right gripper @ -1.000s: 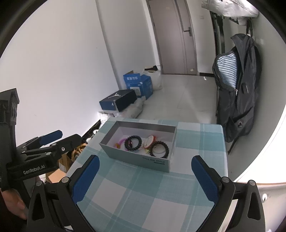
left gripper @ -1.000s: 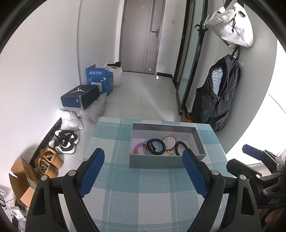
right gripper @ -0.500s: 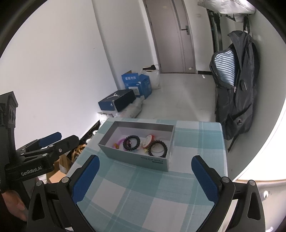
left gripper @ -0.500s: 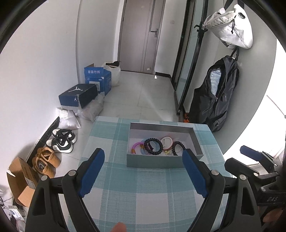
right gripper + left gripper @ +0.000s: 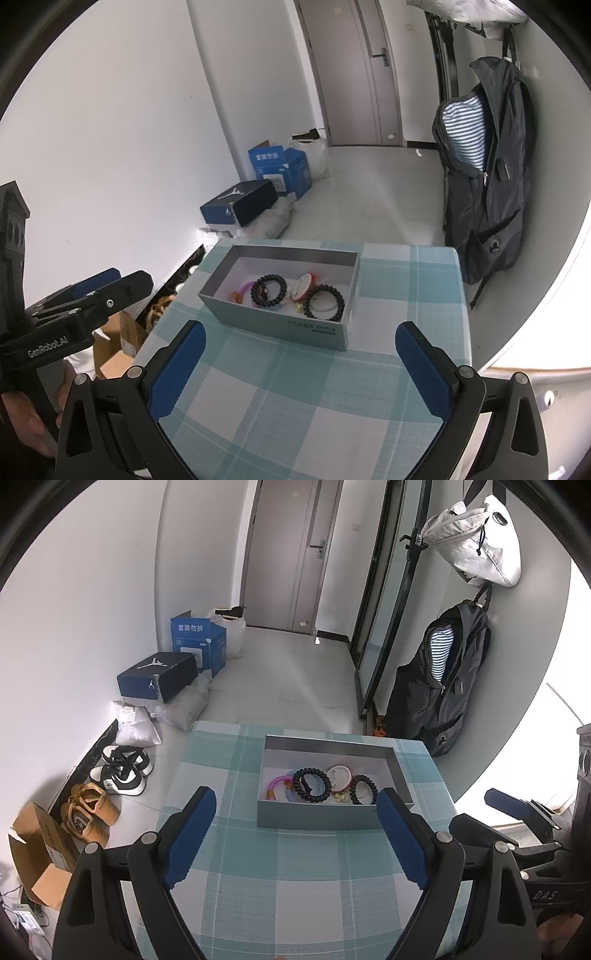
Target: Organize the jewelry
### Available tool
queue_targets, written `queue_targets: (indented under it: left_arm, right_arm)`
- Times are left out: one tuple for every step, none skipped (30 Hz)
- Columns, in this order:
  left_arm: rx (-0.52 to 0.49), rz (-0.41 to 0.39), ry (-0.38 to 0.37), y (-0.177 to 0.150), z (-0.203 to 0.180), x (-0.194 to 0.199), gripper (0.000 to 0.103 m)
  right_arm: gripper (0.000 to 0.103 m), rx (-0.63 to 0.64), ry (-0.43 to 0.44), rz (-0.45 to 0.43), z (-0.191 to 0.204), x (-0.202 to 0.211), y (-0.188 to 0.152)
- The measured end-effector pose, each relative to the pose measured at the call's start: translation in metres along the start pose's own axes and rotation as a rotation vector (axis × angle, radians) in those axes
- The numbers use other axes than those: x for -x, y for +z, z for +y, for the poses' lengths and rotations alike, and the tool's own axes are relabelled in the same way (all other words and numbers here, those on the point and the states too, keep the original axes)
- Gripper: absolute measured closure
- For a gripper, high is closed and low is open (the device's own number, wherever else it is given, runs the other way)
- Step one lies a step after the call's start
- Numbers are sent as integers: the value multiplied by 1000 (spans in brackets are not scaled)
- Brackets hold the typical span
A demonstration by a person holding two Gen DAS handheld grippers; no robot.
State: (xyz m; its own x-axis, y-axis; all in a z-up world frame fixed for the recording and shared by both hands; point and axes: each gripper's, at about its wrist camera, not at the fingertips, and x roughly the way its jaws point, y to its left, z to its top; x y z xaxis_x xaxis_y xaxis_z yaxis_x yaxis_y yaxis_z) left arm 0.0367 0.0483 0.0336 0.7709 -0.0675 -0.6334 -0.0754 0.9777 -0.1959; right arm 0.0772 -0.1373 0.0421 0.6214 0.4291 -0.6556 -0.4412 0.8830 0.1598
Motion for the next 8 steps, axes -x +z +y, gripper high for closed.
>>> queue_targets:
  left_arm:
    - [-1, -1, 0, 0, 0, 0, 17]
    - [0, -1, 3, 0, 0, 0, 17]
    - [1, -3, 1, 0, 0, 1, 17]
    - [1, -3, -2, 0, 0, 0, 17]
    - [4, -4, -6, 1, 0, 1, 17]
    - [6, -5, -11, 1, 1, 1, 17]
    - [11, -5, -11, 1, 2, 0, 17]
    - [14, -3, -11, 1, 3, -1, 17]
  right_arm:
    - [0, 0, 1, 0, 0, 0, 0]
    - [0, 0, 0, 0, 0, 0, 0]
    - [0, 0, -2, 0, 0, 0, 0]
    - [0, -1, -2, 1, 0, 0, 0]
    - [0, -2, -2, 1, 0, 0, 0]
    - [0, -2, -4, 3, 0, -1, 0]
    - [0, -2, -6, 5, 0, -1, -1]
    - [0, -2, -8, 8, 0, -2, -1]
